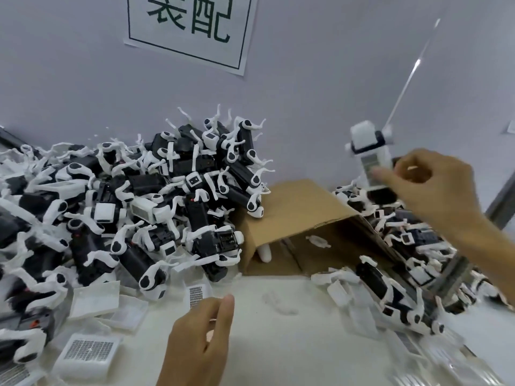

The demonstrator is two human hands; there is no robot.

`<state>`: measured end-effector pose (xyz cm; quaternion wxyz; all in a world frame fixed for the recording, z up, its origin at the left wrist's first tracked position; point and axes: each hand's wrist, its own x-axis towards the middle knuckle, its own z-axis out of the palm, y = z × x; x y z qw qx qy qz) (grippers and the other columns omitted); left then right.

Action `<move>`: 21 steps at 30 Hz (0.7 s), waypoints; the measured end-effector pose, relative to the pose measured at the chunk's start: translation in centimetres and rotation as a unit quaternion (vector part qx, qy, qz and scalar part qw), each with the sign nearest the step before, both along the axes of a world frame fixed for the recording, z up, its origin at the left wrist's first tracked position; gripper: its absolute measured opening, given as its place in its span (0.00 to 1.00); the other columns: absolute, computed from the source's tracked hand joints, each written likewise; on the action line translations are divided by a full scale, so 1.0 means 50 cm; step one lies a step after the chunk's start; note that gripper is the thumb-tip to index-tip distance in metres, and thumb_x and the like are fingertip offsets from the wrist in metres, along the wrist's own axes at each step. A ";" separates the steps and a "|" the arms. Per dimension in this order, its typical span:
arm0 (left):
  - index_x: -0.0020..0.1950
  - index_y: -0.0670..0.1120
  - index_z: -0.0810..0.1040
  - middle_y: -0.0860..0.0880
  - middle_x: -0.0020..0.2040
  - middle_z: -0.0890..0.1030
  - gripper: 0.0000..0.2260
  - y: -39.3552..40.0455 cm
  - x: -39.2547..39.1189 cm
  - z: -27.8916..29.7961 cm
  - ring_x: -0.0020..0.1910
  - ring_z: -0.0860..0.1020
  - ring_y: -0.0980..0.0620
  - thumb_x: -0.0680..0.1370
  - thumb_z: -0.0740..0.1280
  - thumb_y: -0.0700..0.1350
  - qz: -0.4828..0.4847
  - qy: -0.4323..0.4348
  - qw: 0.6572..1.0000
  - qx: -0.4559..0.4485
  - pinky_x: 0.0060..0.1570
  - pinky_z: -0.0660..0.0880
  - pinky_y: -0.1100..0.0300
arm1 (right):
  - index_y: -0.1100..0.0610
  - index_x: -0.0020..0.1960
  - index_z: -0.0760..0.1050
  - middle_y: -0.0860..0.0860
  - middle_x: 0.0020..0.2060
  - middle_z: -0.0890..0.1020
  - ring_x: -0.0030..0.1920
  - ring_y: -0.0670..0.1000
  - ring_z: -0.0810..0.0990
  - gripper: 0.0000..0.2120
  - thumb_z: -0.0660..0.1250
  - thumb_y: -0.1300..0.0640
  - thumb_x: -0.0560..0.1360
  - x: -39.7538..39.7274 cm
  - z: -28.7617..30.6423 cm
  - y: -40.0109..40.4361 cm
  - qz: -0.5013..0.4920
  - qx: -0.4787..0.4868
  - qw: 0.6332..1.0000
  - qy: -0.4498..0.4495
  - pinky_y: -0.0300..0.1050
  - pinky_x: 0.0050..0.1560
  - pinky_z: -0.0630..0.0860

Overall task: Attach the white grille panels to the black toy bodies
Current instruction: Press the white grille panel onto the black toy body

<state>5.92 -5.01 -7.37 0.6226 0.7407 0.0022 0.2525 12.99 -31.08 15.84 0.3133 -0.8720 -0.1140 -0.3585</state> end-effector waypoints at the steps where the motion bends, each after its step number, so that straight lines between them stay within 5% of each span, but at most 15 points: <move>1: 0.36 0.50 0.82 0.60 0.37 0.84 0.14 -0.001 0.002 0.000 0.42 0.82 0.61 0.77 0.63 0.54 -0.002 0.000 1.000 0.017 0.42 0.76 0.71 | 0.53 0.42 0.78 0.45 0.50 0.84 0.51 0.44 0.82 0.15 0.76 0.42 0.70 0.042 0.050 -0.028 -0.019 0.022 1.000 0.010 0.44 0.55 0.79; 3: 0.37 0.49 0.81 0.62 0.38 0.83 0.16 -0.002 0.003 -0.002 0.42 0.82 0.61 0.75 0.62 0.57 0.003 -0.006 0.999 0.037 0.43 0.77 0.67 | 0.56 0.57 0.79 0.51 0.65 0.78 0.65 0.50 0.73 0.22 0.76 0.42 0.70 0.109 0.102 -0.083 -0.039 0.110 0.989 0.089 0.55 0.69 0.68; 5: 0.36 0.48 0.81 0.61 0.36 0.82 0.14 0.004 0.007 -0.010 0.38 0.82 0.60 0.79 0.66 0.53 0.034 -0.024 0.996 0.075 0.41 0.77 0.62 | 0.60 0.67 0.75 0.57 0.70 0.75 0.69 0.56 0.72 0.31 0.74 0.43 0.72 0.130 0.061 -0.119 -0.041 0.183 0.966 0.180 0.56 0.69 0.69; 9: 0.35 0.45 0.81 0.55 0.35 0.81 0.13 0.018 0.018 -0.009 0.39 0.76 0.56 0.74 0.66 0.53 0.150 -0.083 0.970 0.174 0.32 0.70 0.68 | 0.59 0.52 0.82 0.55 0.59 0.82 0.60 0.56 0.80 0.09 0.72 0.53 0.78 0.092 -0.135 -0.080 -0.038 0.237 0.940 0.241 0.58 0.66 0.76; 13: 0.42 0.40 0.83 0.47 0.41 0.84 0.10 0.042 0.029 -0.006 0.50 0.80 0.43 0.74 0.68 0.46 0.237 -0.106 0.932 0.253 0.51 0.75 0.54 | 0.53 0.42 0.86 0.49 0.42 0.88 0.47 0.47 0.85 0.09 0.69 0.58 0.79 0.032 -0.299 0.049 0.051 0.287 0.925 0.246 0.48 0.50 0.81; 14: 0.45 0.39 0.84 0.45 0.44 0.84 0.06 0.048 0.027 -0.006 0.54 0.80 0.38 0.73 0.73 0.41 0.260 -0.084 0.921 0.279 0.55 0.74 0.49 | 0.53 0.41 0.86 0.48 0.41 0.87 0.45 0.45 0.86 0.10 0.69 0.57 0.79 0.014 -0.332 0.088 0.069 0.297 0.918 0.252 0.45 0.46 0.82; 18: 0.62 0.42 0.82 0.36 0.65 0.78 0.21 0.095 0.015 0.004 0.71 0.67 0.30 0.69 0.77 0.38 0.329 0.100 0.885 0.314 0.66 0.64 0.33 | 0.59 0.41 0.84 0.52 0.37 0.87 0.40 0.47 0.86 0.09 0.69 0.62 0.79 -0.058 -0.444 0.233 0.144 0.314 0.884 0.315 0.38 0.38 0.82; 21: 0.77 0.50 0.68 0.41 0.78 0.64 0.26 0.138 0.003 0.013 0.81 0.50 0.41 0.79 0.66 0.47 0.322 0.230 0.846 0.356 0.75 0.59 0.44 | 0.57 0.38 0.84 0.49 0.36 0.87 0.37 0.45 0.84 0.09 0.71 0.62 0.77 -0.089 -0.482 0.276 0.190 0.260 0.887 0.331 0.41 0.44 0.80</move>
